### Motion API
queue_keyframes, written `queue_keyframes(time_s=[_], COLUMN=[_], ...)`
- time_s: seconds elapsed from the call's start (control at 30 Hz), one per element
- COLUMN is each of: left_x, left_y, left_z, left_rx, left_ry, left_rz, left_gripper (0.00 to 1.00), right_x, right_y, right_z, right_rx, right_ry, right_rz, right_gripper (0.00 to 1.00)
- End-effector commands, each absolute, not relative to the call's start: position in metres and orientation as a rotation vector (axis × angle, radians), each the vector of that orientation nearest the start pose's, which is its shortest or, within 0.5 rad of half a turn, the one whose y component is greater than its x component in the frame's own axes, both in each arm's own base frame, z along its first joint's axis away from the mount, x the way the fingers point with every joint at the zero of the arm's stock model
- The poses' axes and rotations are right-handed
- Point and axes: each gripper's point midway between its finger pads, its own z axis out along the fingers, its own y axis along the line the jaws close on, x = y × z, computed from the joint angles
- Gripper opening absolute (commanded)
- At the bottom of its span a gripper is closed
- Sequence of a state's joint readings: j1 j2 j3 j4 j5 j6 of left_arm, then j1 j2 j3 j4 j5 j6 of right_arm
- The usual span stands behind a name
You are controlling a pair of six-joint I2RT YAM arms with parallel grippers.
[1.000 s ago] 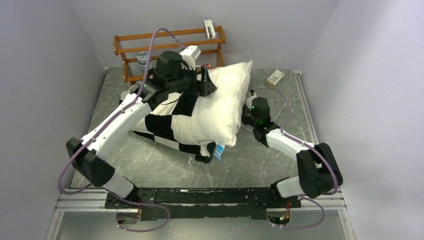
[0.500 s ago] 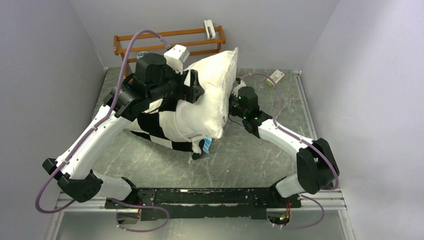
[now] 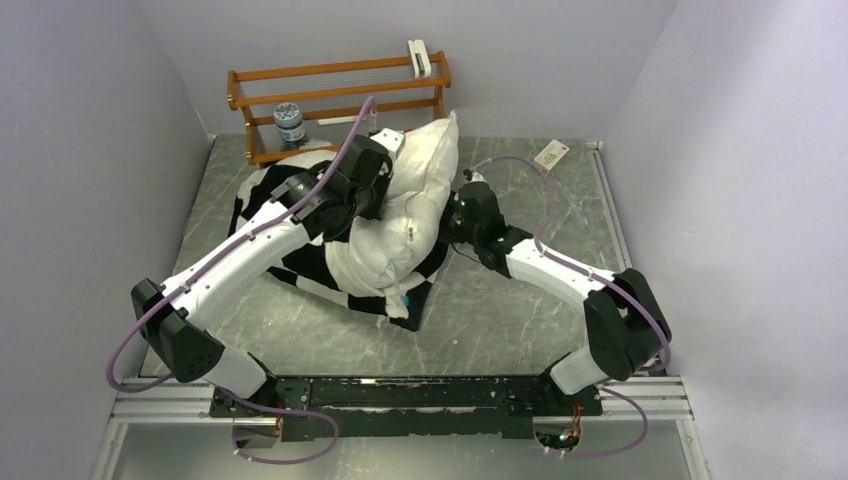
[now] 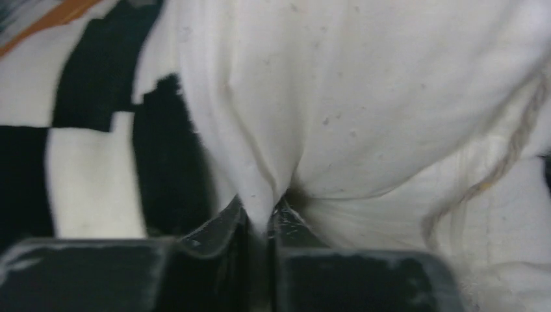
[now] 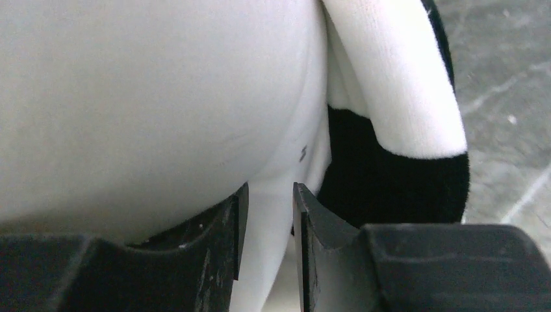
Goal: Put the pillow into the pillowcase
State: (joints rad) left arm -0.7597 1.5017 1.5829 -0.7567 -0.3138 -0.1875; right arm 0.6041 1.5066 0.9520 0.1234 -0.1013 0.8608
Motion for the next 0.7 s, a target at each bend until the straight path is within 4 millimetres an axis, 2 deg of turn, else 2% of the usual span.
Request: queue_keyframes(time_s=[0.0,0.1,0.2,0.3,0.37,0.47,0.6,0.67], left_x=[0.346,0.35,0.353,0.357,0.358,0.359,0.358,0.358], left_y=[-0.196,-0.203,-0.199,-0.194,-0.195,-0.199,-0.199,-0.198], left_z=[0.261,0.294,0.327,0.348,0.358,0.364,0.366,0.365], left_rx=[0.412,0.375,0.295,0.236,0.213,0.193,0.172,0.163], left_ry=[2.182,2.106,2.023,1.971,1.953,1.936,1.919,1.918], left_rz=[0.024,-0.182,-0.338,-0.489,-0.578,-0.667,-0.713,-0.721], left_gripper=[0.05,0.05,0.05,0.05,0.05,0.05,0.05,0.05], right_x=[0.334,0.321,0.308,0.3,0.297,0.299,0.312,0.323], right_y=[0.307,0.301,0.292,0.28,0.278,0.285,0.299,0.304], right_z=[0.217,0.2,0.194,0.195,0.193,0.194,0.198,0.19], right_rx=[0.159,0.144,0.138,0.159,0.176,0.167,0.137,0.142], right_ry=[1.974,2.003,1.997,1.955,1.933,1.911,1.891,1.921], right_rz=[1.118,1.121,1.125,1.121,1.135,1.18,1.197,1.167], right_gripper=[0.36,0.38,0.43,0.46,0.46,0.45,0.45,0.45])
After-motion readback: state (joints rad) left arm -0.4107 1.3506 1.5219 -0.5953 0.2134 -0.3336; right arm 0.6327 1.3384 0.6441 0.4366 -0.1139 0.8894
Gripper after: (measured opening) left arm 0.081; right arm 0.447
